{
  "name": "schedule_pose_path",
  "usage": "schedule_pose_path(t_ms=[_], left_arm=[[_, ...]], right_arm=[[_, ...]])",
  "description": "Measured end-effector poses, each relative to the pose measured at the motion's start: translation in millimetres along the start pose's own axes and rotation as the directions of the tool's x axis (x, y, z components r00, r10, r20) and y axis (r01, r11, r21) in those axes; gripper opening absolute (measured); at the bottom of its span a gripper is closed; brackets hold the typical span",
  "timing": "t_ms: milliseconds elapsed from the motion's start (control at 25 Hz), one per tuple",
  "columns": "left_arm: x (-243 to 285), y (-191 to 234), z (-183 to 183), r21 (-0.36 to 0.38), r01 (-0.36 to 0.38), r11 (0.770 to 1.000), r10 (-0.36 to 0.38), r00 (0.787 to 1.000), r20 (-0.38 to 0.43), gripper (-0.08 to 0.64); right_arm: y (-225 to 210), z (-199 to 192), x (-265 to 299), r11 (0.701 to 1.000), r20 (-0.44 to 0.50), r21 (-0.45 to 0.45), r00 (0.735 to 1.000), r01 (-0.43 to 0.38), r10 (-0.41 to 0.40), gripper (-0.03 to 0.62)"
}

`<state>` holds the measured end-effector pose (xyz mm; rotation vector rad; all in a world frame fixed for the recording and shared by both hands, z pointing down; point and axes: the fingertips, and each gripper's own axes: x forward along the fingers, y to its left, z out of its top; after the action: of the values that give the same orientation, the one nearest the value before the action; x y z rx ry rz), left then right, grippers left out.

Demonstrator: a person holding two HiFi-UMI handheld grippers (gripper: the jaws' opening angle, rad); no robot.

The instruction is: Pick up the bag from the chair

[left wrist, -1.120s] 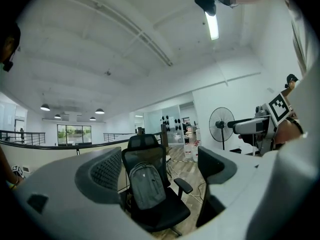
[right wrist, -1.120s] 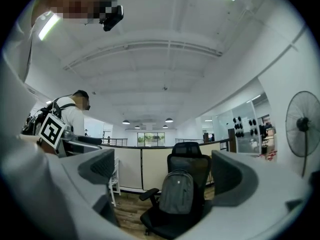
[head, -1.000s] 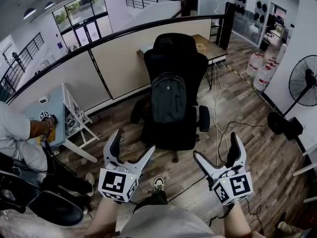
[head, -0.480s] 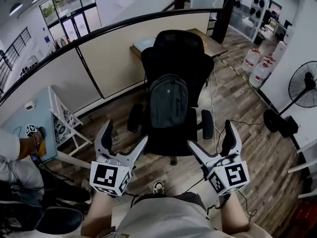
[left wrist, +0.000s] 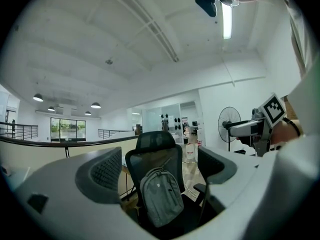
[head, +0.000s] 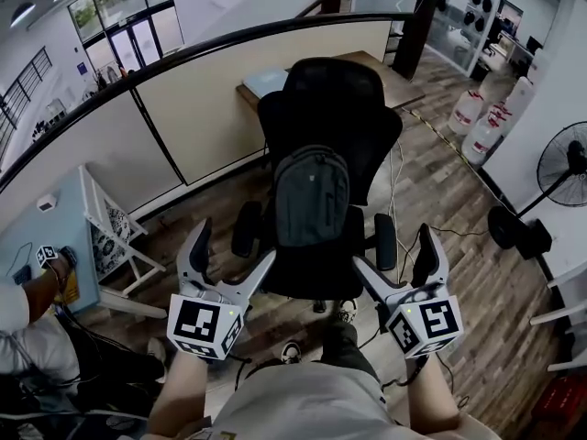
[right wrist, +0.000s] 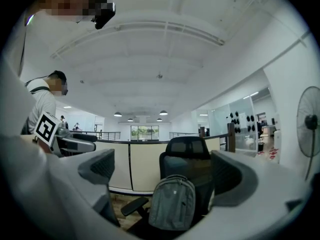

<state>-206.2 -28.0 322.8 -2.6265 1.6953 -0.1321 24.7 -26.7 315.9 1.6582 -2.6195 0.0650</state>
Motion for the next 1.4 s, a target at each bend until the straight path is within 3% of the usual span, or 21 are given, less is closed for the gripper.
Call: schedule_pose_path(t_ms=[240,520,920,1160,1400], left_arm=[[53,5,-2,0.007,-0.030,1.000,0.030,0.999,-0.013,0.454],[134,6,-1,0.009,-0.106,0.994,0.106,0.993,-0.051,0.454],[220,-5,4,0.019,-0.279,0.960,0.280,0.956,-0.088,0.453],[245,-8,-4,0.017,-0.324,0.946,0.324,0.938,-0.123,0.453],[256,0,-13,0.013,-0.327,0.945,0.326,0.937,-0.130,0.453]], right_arm=[[-44,-8,45,0.999,-0.009,0.022,1.000,-0.025,0.025,0.597],[-112,-6,116,0.993,-0.028,0.031,0.993,-0.117,0.118,0.595],[-217,-6,195,0.968,-0.051,0.036,0.967,-0.248,0.249,0.591],[-239,-20,220,0.956,-0.088,0.055,0.953,-0.287,0.291,0.589],[-238,-35,237,0.954,-0.117,0.059,0.947,-0.294,0.299,0.584]])
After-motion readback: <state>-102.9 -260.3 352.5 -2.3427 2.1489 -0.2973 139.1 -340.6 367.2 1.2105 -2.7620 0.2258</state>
